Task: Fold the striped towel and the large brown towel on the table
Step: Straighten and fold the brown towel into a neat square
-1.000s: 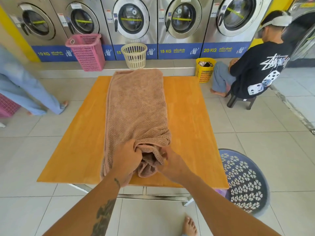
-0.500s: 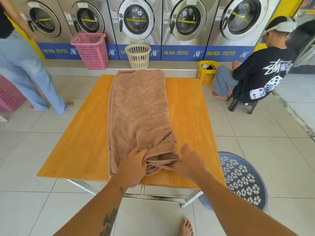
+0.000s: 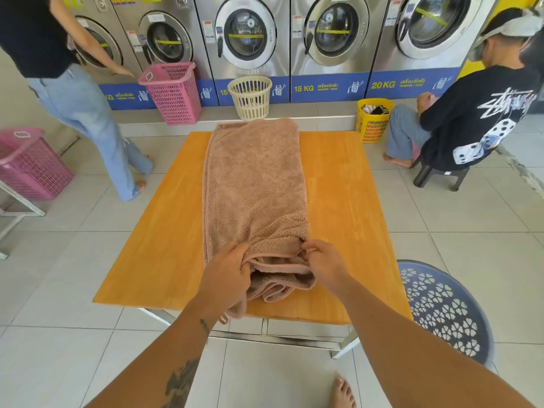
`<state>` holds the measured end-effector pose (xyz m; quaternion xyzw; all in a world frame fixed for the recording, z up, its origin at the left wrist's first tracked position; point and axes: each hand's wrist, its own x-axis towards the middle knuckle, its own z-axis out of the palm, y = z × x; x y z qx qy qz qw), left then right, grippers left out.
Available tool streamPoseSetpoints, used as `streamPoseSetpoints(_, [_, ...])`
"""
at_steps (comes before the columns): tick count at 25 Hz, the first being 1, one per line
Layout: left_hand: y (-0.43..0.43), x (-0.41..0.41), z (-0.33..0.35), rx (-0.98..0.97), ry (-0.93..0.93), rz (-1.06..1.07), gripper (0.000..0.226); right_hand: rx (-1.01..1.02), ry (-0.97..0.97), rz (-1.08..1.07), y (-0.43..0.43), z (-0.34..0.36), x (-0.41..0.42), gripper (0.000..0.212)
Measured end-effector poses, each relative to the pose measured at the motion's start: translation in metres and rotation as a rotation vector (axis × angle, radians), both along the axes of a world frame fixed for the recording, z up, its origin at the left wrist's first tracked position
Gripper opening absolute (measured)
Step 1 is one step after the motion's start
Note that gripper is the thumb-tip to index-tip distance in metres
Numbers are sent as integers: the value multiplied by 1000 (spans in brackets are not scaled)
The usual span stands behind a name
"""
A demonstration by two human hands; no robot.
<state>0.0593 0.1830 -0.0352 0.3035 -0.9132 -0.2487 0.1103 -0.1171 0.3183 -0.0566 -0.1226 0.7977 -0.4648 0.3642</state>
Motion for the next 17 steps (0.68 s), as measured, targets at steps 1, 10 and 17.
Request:
streamPoseSetpoints(1, [2, 1, 0, 7, 1, -10, 43, 63, 129, 71, 0, -2, 1, 35])
streamPoseSetpoints(10, [13, 2, -9, 93, 68, 14, 30, 127, 704, 269, -6, -15, -1, 14])
streamPoseSetpoints(17, [10, 0, 11, 41, 192, -10, 14, 42, 805, 325, -11, -10, 16, 14])
